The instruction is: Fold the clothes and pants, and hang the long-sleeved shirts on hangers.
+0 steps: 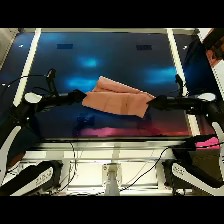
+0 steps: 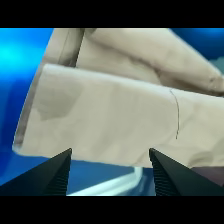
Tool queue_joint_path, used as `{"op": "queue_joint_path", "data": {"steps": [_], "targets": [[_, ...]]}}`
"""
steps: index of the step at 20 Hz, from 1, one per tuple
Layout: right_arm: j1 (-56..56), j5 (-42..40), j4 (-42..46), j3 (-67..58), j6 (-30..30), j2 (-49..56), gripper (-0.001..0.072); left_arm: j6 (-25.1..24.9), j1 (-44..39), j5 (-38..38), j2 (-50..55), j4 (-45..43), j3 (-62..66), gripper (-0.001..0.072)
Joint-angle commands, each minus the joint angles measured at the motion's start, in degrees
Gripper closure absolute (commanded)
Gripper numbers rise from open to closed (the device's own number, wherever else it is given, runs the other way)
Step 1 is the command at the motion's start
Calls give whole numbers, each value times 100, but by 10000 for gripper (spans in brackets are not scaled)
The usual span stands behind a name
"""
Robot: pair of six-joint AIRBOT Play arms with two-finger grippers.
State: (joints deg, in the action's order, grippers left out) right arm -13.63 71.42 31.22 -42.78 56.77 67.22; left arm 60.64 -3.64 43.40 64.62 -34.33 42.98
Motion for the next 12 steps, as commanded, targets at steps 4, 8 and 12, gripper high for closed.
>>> {"op": "queue_joint_path", "data": {"steps": [4,8,12], "targets": [[-24,140,1655,557,566,-2,695,-2,26,146,-7,-125,-52,165],[-24,-1239,1495,911,577,-2,695,-2,26,144,-7,-122,-52,165],[17,-2297,1325,962,577,-2,694,-2,26,144,-7,-120,-52,165]]}}
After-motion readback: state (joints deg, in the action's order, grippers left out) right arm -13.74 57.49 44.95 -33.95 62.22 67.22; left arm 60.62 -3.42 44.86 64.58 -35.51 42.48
